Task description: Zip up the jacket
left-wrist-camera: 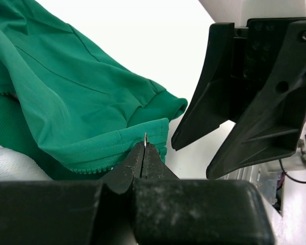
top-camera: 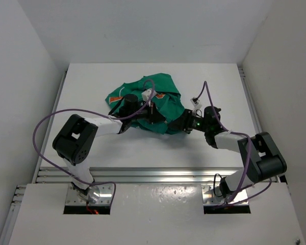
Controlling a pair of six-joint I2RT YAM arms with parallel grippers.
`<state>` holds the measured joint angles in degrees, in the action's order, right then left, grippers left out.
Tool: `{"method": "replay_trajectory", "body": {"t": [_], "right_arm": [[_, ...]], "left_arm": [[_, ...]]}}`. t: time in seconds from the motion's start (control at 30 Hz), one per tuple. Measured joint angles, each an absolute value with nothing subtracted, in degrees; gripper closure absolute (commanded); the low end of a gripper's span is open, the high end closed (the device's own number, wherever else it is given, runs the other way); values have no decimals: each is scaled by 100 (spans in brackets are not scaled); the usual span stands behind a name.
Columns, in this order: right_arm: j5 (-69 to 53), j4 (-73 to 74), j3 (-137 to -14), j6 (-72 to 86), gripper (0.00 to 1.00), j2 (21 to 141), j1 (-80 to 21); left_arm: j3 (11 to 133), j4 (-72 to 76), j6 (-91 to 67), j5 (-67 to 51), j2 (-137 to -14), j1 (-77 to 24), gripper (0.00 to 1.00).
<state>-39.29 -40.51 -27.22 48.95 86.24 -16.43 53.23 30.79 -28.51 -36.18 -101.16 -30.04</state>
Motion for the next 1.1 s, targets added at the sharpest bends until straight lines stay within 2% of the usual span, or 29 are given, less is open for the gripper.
{"method": "replay_trajectory", "body": {"t": [0.37,1.1], "right_arm": [[-3760,-4449,-2679,4886,50,8949,-1848],[-3406,-4685,-2853,4672,54,9566,-2047]], "left_arm": [[5419,3098,-3170,-3667,-10237,-2945,100],[5459,3271,-3489,-3800,-10237,-2882,100]]}}
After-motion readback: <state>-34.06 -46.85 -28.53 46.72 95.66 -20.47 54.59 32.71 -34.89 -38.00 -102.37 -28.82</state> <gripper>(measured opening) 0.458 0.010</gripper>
